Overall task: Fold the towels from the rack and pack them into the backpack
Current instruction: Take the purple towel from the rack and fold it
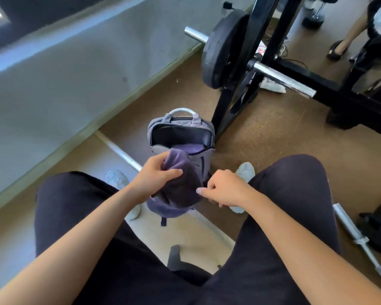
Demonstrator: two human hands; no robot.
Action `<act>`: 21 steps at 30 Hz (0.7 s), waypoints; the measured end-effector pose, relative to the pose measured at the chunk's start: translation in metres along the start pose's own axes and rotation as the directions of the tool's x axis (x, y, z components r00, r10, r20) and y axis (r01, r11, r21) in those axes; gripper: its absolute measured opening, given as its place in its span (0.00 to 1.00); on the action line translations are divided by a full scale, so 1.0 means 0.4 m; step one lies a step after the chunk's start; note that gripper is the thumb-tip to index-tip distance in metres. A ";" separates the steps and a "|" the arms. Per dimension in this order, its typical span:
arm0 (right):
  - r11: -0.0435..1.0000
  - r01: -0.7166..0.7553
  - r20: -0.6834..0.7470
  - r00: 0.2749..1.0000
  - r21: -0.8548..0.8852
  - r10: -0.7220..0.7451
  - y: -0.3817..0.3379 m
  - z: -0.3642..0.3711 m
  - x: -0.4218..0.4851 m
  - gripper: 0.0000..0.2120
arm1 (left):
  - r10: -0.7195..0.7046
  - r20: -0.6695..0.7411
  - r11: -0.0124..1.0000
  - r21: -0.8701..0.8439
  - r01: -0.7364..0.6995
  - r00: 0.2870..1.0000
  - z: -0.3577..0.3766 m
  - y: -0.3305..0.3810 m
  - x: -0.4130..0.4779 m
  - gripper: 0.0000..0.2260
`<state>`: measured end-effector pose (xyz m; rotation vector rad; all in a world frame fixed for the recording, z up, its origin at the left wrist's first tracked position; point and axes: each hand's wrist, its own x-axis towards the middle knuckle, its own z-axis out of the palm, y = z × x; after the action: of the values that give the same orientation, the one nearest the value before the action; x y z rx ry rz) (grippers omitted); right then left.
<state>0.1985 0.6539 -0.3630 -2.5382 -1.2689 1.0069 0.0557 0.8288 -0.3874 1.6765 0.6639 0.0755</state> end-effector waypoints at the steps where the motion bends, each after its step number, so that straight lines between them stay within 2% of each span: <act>1: 0.997 0.055 -0.141 0.989 0.049 -0.047 -0.010 0.014 -0.003 0.21 | 0.012 0.031 0.994 0.104 -0.016 0.999 0.001 -0.024 -0.015 0.11; 2: 0.981 0.135 -0.276 0.957 0.137 -0.093 -0.023 0.027 -0.005 0.14 | 0.027 0.079 0.978 0.205 -0.042 0.997 0.007 -0.042 -0.029 0.12; 3: 0.941 0.237 -0.340 0.929 0.241 -0.147 -0.039 0.034 -0.009 0.04 | 0.042 0.139 0.953 0.292 -0.081 0.989 0.015 -0.059 -0.039 0.12; 4: 0.899 0.315 -0.332 0.920 0.305 -0.209 -0.053 0.040 -0.005 0.11 | 0.056 0.189 0.924 0.363 -0.123 0.980 0.024 -0.067 -0.048 0.10; 5: 0.852 0.373 -0.272 0.919 0.368 -0.285 -0.061 0.055 0.005 0.22 | 0.085 0.226 0.896 0.409 -0.173 0.970 0.034 -0.073 -0.054 0.08; 6: 0.836 0.383 -0.179 0.924 0.393 -0.338 -0.069 0.070 0.015 0.30 | 0.116 0.232 0.872 0.442 -0.211 0.966 0.043 -0.074 -0.059 0.10; 8: 0.863 0.330 0.005 0.933 0.383 -0.360 -0.076 0.102 0.047 0.31 | 0.168 0.225 0.811 0.522 -0.264 0.960 0.049 -0.085 -0.066 0.17; 10: 0.899 0.247 0.133 0.941 0.361 -0.312 -0.070 0.122 0.078 0.22 | 0.182 0.243 0.753 0.589 -0.294 0.953 0.047 -0.097 -0.081 0.15; 12: 0.931 0.216 0.207 0.937 0.294 -0.283 -0.064 0.127 0.097 0.09 | 0.154 0.208 0.781 0.574 -0.248 0.966 0.036 -0.106 -0.093 0.08; 13: 0.939 0.213 0.217 0.937 0.269 -0.274 -0.057 0.126 0.104 0.04 | 0.142 0.152 0.812 0.547 -0.203 0.978 0.028 -0.111 -0.091 0.10; 15: 0.948 0.201 0.157 0.957 0.245 -0.243 -0.039 0.120 0.112 0.06 | 0.119 0.018 0.846 0.521 -0.110 0.993 0.006 -0.120 -0.077 0.13; 17: 0.941 0.216 0.009 0.974 0.262 -0.226 -0.022 0.106 0.113 0.08 | 0.054 -0.050 0.837 0.546 -0.018 0.997 -0.014 -0.128 -0.058 0.11; 19: 0.935 0.232 -0.149 0.969 0.269 -0.197 -0.003 0.092 0.114 0.09 | -0.040 -0.026 0.843 0.536 0.048 0.999 -0.029 -0.136 -0.039 0.09; 21: 0.956 0.224 -0.297 0.941 0.190 -0.162 0.013 0.087 0.118 0.03 | -0.093 0.024 0.846 0.529 0.066 0.995 -0.031 -0.141 -0.029 0.11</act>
<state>0.2005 0.6802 -0.4156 -2.2375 -1.2212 0.6781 0.0196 0.8381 -0.4332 2.1701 0.7612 -0.2304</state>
